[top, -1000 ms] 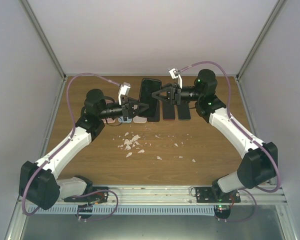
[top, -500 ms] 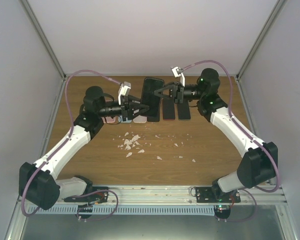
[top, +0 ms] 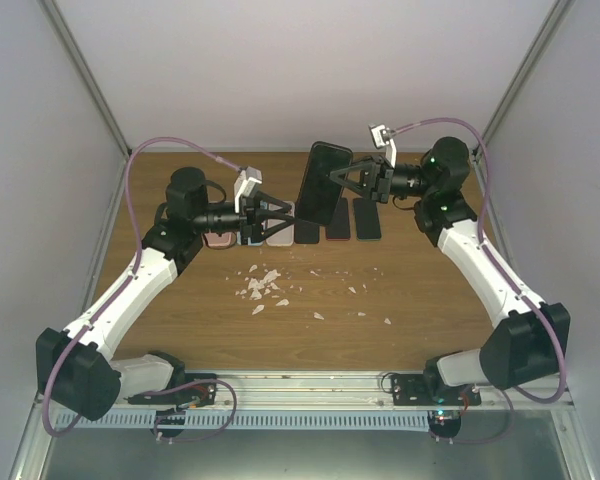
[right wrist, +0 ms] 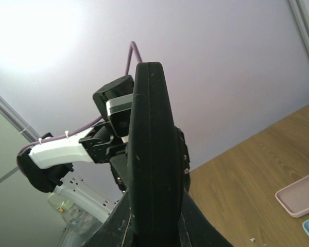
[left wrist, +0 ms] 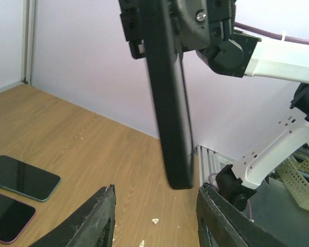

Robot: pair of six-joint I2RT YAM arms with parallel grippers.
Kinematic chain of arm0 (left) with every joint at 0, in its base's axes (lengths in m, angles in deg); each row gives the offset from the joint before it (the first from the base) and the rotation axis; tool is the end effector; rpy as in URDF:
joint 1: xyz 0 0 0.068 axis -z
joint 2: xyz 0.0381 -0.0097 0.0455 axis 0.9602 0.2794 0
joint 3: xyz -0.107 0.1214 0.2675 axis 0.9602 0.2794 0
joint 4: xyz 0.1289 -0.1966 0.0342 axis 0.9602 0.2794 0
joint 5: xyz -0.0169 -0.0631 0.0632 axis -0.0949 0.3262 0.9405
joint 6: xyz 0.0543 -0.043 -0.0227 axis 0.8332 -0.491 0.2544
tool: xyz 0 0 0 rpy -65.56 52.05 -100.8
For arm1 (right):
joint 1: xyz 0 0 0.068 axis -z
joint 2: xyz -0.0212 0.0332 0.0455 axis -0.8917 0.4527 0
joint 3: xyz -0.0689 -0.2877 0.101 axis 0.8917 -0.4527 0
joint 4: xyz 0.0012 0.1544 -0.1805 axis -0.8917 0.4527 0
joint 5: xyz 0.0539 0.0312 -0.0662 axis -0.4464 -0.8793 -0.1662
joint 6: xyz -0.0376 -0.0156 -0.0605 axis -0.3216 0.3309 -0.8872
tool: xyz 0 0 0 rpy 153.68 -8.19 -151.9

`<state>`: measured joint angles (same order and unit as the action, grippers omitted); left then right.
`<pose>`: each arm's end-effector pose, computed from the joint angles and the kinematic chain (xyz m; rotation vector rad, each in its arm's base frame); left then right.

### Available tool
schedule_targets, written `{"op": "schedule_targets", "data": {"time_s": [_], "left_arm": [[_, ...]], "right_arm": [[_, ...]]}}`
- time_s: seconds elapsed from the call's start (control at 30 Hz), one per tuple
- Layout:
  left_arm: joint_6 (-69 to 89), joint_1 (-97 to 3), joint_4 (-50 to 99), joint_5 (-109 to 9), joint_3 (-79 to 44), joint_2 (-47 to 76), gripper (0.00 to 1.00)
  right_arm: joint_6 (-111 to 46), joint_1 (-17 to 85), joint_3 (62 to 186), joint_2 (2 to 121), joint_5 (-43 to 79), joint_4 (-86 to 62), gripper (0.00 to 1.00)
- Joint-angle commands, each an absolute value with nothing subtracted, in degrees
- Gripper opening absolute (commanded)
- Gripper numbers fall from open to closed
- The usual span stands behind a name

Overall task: Take the phone out of the phone case
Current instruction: Adjust the phone, then remove the phone case from the phone.

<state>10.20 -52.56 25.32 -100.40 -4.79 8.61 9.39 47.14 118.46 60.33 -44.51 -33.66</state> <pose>0.2102 -0.1372 0.4020 0.9267 1.5807 -1.2923 0.2574 0.1329 0.4541 -0.7362 1.6189 1.6815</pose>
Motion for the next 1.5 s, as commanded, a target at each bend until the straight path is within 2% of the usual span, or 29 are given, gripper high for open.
{"op": "schedule_targets", "data": {"time_s": [0.0, 0.23, 0.37, 0.5, 1.1, 1.47], "left_arm": [[12.6, -52.8, 25.8, -99.0, -6.5, 9.3, 0.43], [11.4, -52.7, 24.6, -99.7, -6.7, 9.9, 0.42], [11.0, -52.7, 23.2, -103.0, -6.1, 9.7, 0.50], [9.1, -52.5, 20.4, -106.1, -5.0, 9.5, 0.50], [11.8, -52.6, 26.0, -93.4, -7.3, 11.3, 0.37], [13.0, -52.7, 29.1, -88.6, -8.2, 12.8, 0.34]], "right_arm": [[12.3, 47.5, 117.9, 58.3, -45.5, -38.9, 0.00], [13.1, 47.5, 117.8, 58.5, -45.6, -39.7, 0.01], [13.2, 47.5, 117.4, 58.7, -45.4, -39.7, 0.01], [12.8, 47.5, 117.0, 58.8, -45.1, -39.6, 0.01], [16.3, 47.0, 115.3, 58.0, -46.7, -44.4, 0.01], [23.1, 46.0, 113.8, 58.3, -48.6, -53.6, 0.00]]}}
